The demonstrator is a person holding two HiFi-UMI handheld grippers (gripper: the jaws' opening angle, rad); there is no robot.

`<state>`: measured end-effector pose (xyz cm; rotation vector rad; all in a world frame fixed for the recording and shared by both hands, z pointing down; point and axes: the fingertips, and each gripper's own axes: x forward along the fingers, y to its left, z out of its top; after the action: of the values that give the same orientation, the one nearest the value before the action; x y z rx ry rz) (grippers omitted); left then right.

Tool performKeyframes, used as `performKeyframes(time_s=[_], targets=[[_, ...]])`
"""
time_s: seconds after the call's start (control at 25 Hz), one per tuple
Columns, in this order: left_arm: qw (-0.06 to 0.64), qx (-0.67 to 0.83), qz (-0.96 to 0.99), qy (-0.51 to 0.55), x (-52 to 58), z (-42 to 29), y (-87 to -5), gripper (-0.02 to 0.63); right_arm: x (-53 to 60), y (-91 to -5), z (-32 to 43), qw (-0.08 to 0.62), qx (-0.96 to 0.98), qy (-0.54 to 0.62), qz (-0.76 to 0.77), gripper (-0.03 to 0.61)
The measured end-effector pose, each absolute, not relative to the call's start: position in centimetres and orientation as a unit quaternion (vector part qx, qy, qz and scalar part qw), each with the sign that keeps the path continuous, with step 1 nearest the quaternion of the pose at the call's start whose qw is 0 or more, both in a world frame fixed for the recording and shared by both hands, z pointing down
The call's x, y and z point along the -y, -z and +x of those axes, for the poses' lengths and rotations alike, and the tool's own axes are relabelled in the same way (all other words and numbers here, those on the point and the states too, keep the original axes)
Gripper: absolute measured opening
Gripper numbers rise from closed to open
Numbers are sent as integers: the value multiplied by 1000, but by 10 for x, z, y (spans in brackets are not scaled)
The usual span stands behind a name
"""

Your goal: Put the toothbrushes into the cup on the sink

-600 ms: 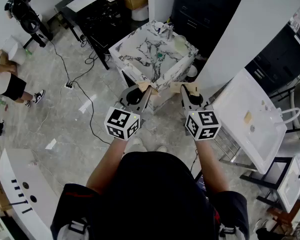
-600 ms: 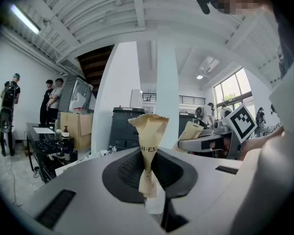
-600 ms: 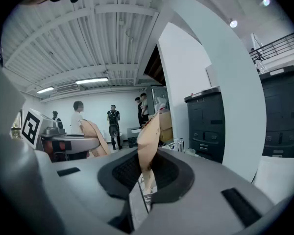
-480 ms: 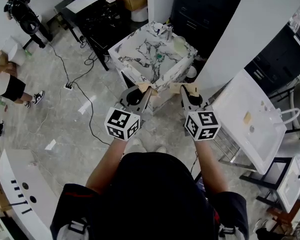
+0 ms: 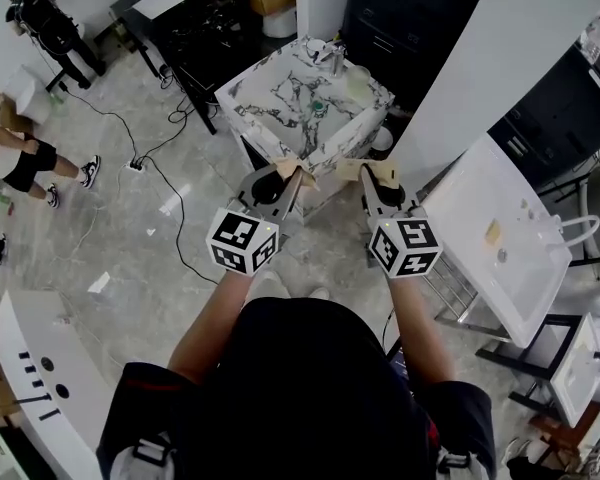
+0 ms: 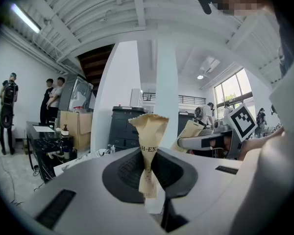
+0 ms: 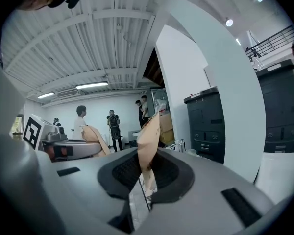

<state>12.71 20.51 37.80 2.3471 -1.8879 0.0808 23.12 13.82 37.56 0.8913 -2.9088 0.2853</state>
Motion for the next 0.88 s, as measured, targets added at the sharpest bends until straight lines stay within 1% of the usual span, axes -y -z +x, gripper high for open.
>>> performKeyframes(time_s=[0.4, 0.88], targets=[[67, 632, 772, -28, -214, 137, -379, 46, -148, -382, 237, 45, 955, -100, 277, 66], [76, 637, 767, -23, -202, 125, -387, 46, -131, -389, 227, 48, 954, -110, 274, 66]])
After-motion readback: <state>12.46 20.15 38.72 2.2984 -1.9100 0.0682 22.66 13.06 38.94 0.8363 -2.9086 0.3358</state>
